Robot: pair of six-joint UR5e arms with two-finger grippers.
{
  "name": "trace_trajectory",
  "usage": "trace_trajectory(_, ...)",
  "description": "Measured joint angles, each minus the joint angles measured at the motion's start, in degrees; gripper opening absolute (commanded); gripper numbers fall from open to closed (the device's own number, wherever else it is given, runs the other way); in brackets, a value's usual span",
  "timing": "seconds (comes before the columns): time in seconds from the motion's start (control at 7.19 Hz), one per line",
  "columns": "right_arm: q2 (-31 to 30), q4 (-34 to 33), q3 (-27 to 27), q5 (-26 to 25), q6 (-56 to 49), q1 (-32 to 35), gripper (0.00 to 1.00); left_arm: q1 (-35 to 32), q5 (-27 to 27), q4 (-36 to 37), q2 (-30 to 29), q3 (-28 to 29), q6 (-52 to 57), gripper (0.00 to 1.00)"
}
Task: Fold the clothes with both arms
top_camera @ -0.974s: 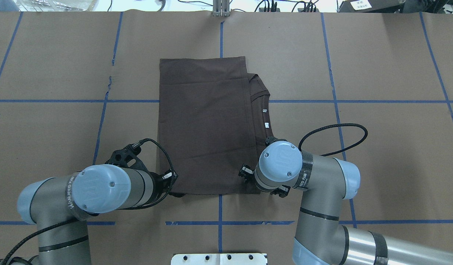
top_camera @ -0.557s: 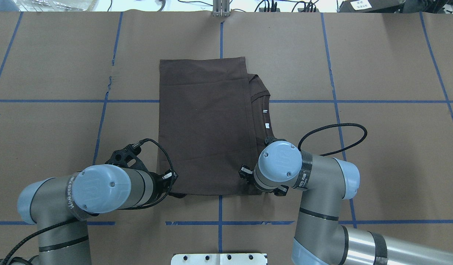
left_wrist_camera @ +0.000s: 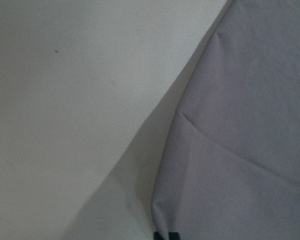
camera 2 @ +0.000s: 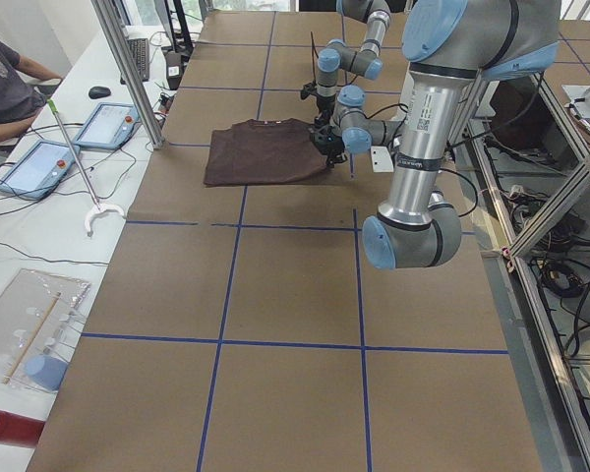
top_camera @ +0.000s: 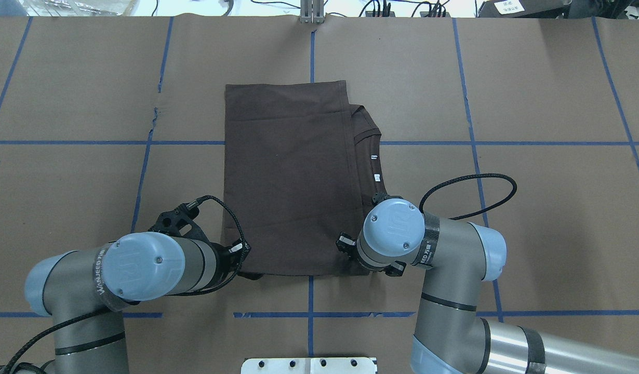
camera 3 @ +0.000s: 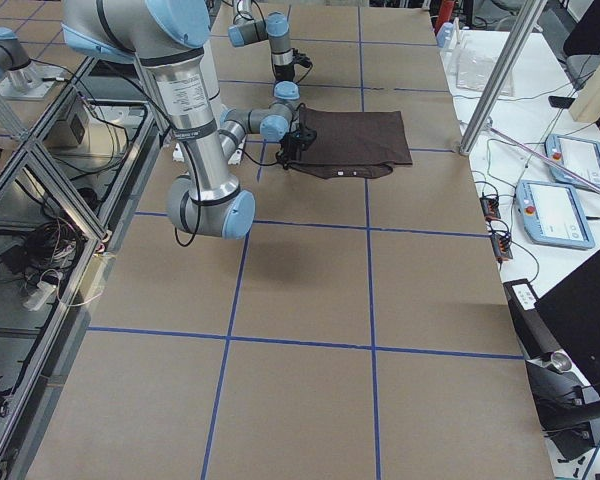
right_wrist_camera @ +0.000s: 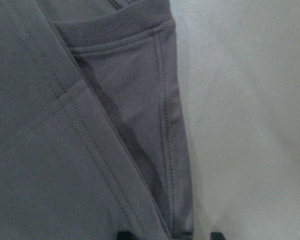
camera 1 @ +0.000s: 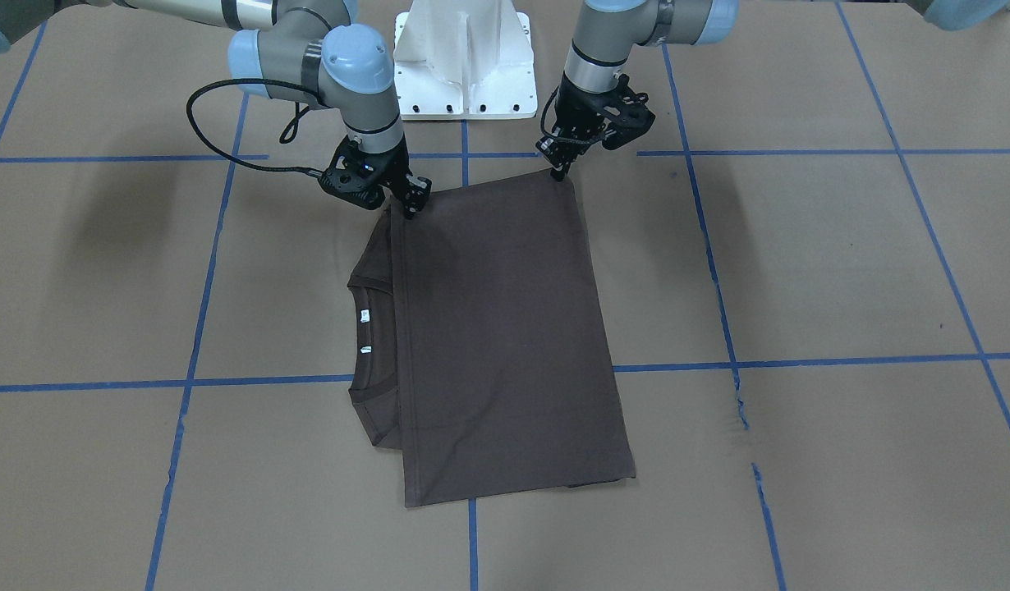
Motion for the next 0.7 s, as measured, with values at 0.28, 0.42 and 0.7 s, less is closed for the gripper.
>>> trace_trajectory(0.28, 0.1, 0.1, 0.1, 0.0, -0.2, 0.2, 0.0, 0.1, 0.0, 0.0, -0.1, 0.0, 0.0, 0.0)
trace_trajectory(0.42, 0.2, 0.2, 0.2, 0.0, -0.4, 0.3, 0.0, 0.1, 0.0, 0.0, -0.1, 0.1, 0.0, 0.0)
trace_trajectory(0.7, 0.5, 0.3, 0.2, 0.0, -0.5, 0.6, 0.0, 0.1, -0.1, 0.0, -0.2, 0.3, 0.0, 0.0)
